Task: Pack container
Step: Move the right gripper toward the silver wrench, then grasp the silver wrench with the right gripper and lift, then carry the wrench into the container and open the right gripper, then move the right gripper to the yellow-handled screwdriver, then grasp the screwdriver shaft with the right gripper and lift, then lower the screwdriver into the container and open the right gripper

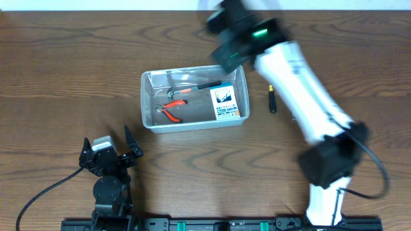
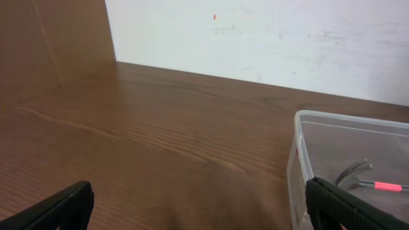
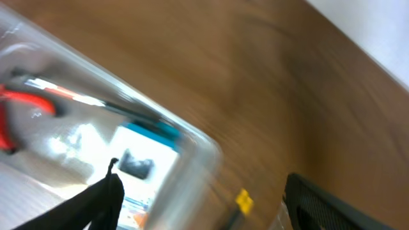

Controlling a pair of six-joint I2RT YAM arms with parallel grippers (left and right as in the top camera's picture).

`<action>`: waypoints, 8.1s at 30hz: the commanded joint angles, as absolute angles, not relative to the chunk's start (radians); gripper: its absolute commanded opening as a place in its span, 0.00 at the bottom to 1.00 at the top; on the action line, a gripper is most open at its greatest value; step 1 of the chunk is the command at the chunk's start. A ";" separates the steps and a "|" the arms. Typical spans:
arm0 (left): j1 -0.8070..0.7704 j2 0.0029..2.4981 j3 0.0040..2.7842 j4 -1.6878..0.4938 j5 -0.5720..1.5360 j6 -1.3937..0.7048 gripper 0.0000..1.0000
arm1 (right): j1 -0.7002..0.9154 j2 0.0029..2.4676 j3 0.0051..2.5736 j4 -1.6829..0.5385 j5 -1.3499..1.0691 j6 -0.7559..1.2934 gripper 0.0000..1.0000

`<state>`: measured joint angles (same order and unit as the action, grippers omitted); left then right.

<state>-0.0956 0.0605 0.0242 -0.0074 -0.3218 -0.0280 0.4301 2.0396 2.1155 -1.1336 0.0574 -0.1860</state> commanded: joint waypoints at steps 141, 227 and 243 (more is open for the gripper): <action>-0.099 0.057 0.004 -0.041 -0.341 -0.027 0.98 | 0.162 2.062 1.827 -1.181 -0.059 0.330 0.60; -0.099 0.057 0.004 -0.041 -0.342 -0.027 0.98 | 0.709 2.118 1.938 -1.034 0.086 -0.574 0.76; -0.099 0.057 0.004 -0.041 -0.342 -0.027 0.98 | 0.411 1.710 1.938 -1.028 0.109 -0.083 0.99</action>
<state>-0.0956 0.0605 0.0242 -0.0078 -0.3218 -0.0280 0.4828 1.7157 1.9366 -1.0073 0.0929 -0.2584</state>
